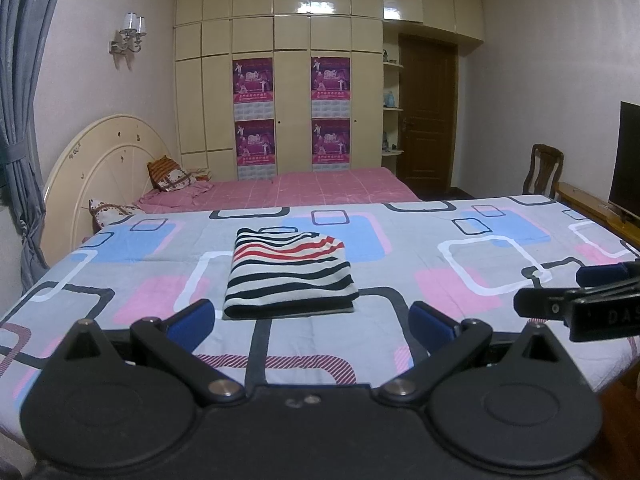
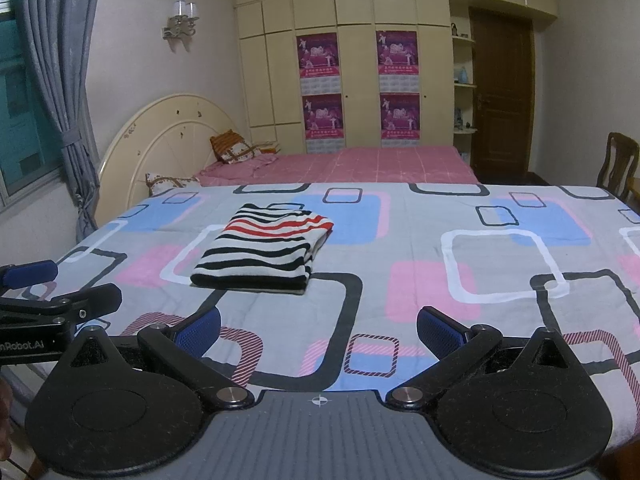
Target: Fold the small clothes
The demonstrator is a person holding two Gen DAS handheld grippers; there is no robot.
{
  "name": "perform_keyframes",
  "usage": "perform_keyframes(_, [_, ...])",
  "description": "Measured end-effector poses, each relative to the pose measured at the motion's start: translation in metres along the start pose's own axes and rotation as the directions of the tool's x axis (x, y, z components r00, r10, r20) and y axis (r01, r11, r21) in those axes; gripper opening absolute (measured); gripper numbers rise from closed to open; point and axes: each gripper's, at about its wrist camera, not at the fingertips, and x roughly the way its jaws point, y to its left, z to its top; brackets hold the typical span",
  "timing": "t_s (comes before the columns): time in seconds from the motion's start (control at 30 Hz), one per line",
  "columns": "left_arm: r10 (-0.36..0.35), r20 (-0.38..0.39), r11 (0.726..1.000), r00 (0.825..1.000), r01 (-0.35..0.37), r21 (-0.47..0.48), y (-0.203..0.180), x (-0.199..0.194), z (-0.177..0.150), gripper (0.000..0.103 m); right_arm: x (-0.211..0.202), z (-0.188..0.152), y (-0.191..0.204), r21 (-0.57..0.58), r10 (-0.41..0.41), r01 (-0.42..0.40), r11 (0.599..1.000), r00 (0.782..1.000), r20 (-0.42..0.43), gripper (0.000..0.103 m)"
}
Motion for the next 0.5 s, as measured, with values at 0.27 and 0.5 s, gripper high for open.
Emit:
perform_keyframes(0.27, [0.000,0.006,1.000,1.000,0.000,0.002,-0.0006,0.0014,0.0023,0.103,0.0005,0.0022,-0.0014,-0.007,0.002,-0.002,1.000,1.000,0.002,0.103])
perform_keyframes(0.5, [0.002,0.009,1.000,1.000,-0.002,0.002,0.0000,0.0016,0.0030,0.103,0.0017,0.0034,-0.0014,-0.016,0.005,-0.005,1.000,1.000,0.002,0.103])
